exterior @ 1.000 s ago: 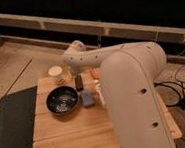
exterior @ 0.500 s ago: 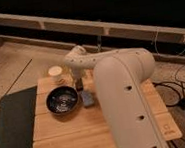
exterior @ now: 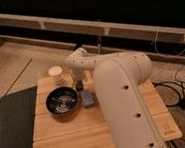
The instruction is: Place the eraser on the white sponge
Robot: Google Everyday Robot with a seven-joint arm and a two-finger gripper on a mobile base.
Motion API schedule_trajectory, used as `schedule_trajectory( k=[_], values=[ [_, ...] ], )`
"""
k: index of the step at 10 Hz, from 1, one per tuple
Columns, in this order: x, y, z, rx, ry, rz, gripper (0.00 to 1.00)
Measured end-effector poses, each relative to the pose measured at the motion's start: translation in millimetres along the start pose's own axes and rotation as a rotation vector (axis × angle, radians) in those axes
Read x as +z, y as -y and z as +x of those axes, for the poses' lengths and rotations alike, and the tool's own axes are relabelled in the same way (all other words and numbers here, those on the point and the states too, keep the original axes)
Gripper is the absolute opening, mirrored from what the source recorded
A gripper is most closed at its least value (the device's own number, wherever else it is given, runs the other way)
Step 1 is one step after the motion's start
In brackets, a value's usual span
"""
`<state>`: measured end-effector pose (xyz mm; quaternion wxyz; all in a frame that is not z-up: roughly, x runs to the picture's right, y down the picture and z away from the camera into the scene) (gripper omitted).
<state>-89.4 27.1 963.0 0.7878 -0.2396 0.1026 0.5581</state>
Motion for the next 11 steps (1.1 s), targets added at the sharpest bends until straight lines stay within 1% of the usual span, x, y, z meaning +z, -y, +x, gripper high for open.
schedule_trajectory(
  k=[2,4,5,7,8,9,11],
  values=[
    [-0.2,-0.2,-0.4,-0.001,0.003,0.000,0.65],
    [-5.6,2.0,-13.1,-0.004,0.057,-0.008,0.65],
    [-8.0,1.6,-23.7,-0.015,0.102,-0.021,0.65],
    [-4.7,-4.2,-30.5,-0.036,0.136,-0.048,0.65],
    [4.9,-4.2,-27.4,-0.046,0.130,-0.059,0.65],
    [11.1,-3.7,-23.9,-0.049,0.118,-0.062,0.65],
    [22.6,-3.2,-19.6,-0.064,0.090,-0.057,0.65]
  ],
)
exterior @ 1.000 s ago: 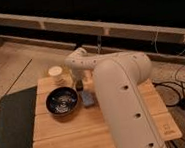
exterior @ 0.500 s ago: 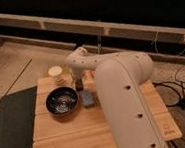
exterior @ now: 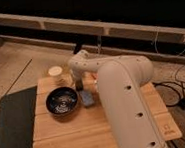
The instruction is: Place the eraser on the white sponge
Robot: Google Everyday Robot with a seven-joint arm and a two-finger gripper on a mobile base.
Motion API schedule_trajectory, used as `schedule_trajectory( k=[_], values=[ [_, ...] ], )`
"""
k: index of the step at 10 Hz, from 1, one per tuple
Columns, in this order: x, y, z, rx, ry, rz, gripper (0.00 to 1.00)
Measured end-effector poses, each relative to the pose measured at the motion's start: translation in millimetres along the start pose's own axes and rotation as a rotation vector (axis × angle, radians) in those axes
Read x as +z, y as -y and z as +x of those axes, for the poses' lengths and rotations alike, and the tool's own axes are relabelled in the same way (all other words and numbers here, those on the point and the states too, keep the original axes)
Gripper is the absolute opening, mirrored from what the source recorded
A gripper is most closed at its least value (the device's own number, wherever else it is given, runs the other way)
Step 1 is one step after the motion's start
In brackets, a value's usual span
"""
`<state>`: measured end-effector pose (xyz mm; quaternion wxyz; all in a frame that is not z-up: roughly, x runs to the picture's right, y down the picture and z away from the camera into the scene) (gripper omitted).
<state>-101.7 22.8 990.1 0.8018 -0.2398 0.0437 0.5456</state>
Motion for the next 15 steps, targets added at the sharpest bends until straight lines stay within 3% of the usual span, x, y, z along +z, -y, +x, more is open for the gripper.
schedule_trajectory(
  k=[2,7,8,9,13,15],
  values=[
    [3.7,3.8,-0.3,-0.009,-0.011,0.012,0.61],
    [8.0,2.7,0.6,-0.036,-0.030,0.020,0.08],
    [7.2,4.0,1.8,-0.033,-0.035,0.023,0.01],
    [3.4,6.8,2.4,-0.025,-0.039,0.029,0.00],
    [-35.7,9.3,-20.2,-0.051,0.042,0.056,0.00],
    [-46.8,5.7,-13.9,-0.053,0.031,0.076,0.00]
  ],
)
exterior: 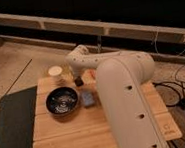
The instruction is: Place the eraser on the white sponge
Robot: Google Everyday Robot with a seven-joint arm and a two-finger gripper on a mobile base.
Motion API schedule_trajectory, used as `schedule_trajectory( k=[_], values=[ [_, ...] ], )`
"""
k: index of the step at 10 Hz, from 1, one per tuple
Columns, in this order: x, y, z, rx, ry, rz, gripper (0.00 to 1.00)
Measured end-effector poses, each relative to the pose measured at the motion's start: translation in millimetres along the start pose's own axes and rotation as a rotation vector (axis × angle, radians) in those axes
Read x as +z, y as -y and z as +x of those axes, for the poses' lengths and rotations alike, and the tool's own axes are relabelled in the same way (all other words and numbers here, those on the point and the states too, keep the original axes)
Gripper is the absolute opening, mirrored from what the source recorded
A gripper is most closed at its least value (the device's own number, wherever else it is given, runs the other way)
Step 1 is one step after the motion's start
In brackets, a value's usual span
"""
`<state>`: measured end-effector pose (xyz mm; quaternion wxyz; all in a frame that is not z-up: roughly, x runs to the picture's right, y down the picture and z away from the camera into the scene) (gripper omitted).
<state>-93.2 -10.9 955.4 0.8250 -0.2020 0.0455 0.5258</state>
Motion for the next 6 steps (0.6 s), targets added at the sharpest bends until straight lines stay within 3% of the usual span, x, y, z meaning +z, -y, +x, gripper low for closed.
schedule_trajectory(
  k=[4,6],
  values=[
    [-21.4,-6.3,39.6,0.027,-0.080,0.102,0.00],
    [-28.8,-14.4,53.4,0.061,-0.087,0.107,0.00]
  ],
)
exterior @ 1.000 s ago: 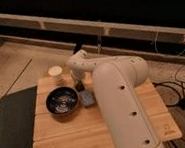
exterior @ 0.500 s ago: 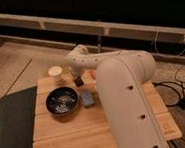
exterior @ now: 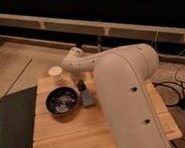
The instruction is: Place the eraser on the white sponge
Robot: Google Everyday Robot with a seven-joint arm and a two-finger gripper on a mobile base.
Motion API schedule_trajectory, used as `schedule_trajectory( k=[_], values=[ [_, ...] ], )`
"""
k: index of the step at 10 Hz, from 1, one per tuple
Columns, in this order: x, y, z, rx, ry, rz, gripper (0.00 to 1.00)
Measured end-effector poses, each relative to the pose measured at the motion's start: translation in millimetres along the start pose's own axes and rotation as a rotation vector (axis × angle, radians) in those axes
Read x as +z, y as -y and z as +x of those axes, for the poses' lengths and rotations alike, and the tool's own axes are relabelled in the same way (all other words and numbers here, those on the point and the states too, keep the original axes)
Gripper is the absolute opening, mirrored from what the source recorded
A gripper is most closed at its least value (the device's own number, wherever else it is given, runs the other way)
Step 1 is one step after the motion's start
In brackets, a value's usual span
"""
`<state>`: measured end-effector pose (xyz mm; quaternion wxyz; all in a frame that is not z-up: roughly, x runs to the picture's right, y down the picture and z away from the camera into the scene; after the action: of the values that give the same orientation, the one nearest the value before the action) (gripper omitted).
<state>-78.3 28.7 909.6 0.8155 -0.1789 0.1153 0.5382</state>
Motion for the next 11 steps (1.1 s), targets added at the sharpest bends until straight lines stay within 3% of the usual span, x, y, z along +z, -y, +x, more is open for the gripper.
schedule_trajectory(
  k=[6,11],
  values=[
    [-4.5,-6.0,45.7,0.093,0.001,-0.010,0.00],
    [10.5,-2.9,72.7,0.121,-0.027,-0.011,0.02]
  ],
)
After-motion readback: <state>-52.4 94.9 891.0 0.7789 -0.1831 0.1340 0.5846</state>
